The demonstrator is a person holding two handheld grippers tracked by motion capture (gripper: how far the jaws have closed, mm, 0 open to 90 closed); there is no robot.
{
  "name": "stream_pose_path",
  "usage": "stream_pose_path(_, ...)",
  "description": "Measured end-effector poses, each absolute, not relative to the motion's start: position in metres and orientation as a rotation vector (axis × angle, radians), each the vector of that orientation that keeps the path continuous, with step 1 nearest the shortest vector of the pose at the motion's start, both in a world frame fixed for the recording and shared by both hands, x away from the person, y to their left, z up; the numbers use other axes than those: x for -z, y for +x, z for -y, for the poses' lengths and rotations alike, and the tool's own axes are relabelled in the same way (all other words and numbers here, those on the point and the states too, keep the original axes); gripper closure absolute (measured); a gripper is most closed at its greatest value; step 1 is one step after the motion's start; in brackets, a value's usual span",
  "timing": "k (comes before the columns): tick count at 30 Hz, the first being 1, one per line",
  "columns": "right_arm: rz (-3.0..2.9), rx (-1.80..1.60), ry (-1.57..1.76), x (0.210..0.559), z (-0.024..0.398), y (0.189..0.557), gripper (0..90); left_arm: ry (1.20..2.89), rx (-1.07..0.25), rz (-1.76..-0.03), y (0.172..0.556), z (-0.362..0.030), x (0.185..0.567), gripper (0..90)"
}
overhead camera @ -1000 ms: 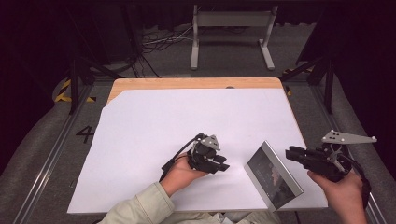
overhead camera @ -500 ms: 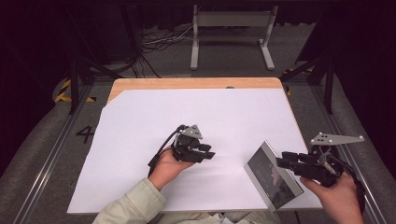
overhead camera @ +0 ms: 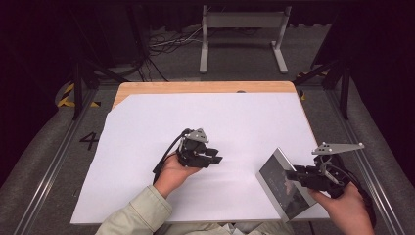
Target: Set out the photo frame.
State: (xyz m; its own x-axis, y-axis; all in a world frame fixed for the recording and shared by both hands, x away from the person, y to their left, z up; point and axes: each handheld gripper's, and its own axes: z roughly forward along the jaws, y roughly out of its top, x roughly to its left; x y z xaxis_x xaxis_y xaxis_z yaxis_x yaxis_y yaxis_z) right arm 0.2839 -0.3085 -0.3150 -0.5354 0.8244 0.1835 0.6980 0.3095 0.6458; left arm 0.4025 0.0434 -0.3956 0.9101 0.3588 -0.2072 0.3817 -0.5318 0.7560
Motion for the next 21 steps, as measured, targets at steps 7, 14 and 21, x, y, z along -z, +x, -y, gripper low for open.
stream_pose_path(7,-2.39,-1.004,1.399,0.314,0.3035,0.2816,76.9,2.184,0.035,-0.526,0.4024,-0.0429,0.3958,64.8)
stream_pose_path(14,-2.375,-1.014,1.422,0.3117,0.3047,0.2823,83.3,2.184,0.033,-0.526,0.4028,-0.0429,0.396,64.7)
stream_pose_path(21,-2.391,-1.011,1.406,0.3102,0.3017,0.2843,83.7,2.178,0.035,-0.528,0.4028,-0.0439,0.3954,64.7)
